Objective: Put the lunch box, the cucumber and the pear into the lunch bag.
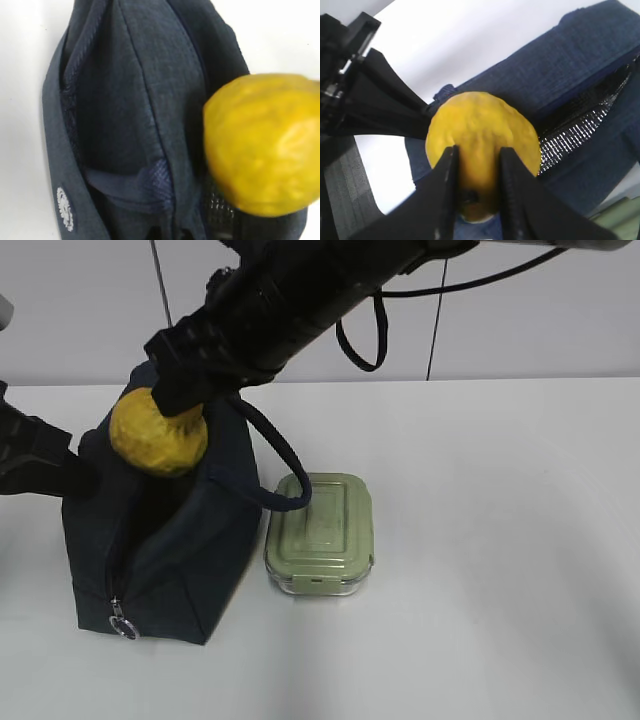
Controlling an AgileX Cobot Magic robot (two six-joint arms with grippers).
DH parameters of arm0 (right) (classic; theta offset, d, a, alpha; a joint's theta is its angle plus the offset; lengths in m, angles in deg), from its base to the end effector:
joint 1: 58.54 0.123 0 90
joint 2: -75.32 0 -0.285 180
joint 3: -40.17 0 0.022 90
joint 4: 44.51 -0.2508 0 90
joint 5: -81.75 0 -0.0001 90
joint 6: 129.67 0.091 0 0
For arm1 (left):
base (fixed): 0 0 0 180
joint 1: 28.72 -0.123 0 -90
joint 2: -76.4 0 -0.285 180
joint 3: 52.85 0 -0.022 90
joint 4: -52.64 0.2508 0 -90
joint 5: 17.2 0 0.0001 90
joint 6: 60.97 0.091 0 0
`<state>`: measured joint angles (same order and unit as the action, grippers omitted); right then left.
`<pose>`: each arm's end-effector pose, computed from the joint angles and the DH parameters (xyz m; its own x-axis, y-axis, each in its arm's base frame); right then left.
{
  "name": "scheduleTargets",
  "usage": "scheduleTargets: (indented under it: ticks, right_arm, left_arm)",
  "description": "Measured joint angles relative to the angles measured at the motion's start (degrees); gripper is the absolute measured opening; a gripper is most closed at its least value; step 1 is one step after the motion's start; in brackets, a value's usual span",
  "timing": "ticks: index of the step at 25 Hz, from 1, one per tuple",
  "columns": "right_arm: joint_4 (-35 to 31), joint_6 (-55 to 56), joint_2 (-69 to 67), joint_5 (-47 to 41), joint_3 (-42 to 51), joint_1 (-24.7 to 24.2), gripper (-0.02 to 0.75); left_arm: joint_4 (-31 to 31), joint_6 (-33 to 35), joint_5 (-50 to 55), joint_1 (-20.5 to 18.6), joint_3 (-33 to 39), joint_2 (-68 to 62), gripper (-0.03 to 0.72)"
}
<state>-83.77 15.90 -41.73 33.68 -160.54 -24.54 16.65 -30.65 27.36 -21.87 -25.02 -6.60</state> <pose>0.3374 0.2793 0.3121 -0.5277 -0.4633 -0.7120 -0.8164 0.5081 0.2745 0.2434 -0.0671 0.2659 -0.8369 0.1479 -0.5270 0.3609 0.8730 -0.3281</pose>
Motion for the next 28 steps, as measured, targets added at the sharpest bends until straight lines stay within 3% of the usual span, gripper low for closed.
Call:
scheduleTargets:
  ticks: [7, 12, 14, 17, 23, 28]
  right_arm:
    - [2.6, -0.2, -4.3, -1.2, 0.0, 0.0, 0.187]
    - [3.0, 0.2, -4.5, -2.4, -1.2, 0.0, 0.407]
    - [3.0, 0.3, -4.5, -3.3, -2.4, 0.0, 0.453]
    - [3.6, 0.6, -3.7, -4.3, -3.5, 0.0, 0.462]
    - [12.8, 5.0, 0.8, -6.2, -4.8, 0.0, 0.425]
    - [11.5, 5.6, 0.8, -3.8, -4.9, 0.0, 0.379]
  left_arm:
    - [0.0, 0.0, 0.0, 0.0, 0.0, 0.0, 0.003]
    - [0.0, 0.0, 0.0, 0.0, 0.0, 0.0, 0.003]
    - [0.0, 0.0, 0.0, 0.0, 0.0, 0.0, 0.003]
    - [0.1, 0.0, -0.1, 0.0, 0.0, 0.0, 0.003]
    - [0.1, 0.0, -0.1, 0.0, 0.0, 0.0, 0.003]
    - [0.1, 0.0, -0.1, 0.0, 0.0, 0.0, 0.003]
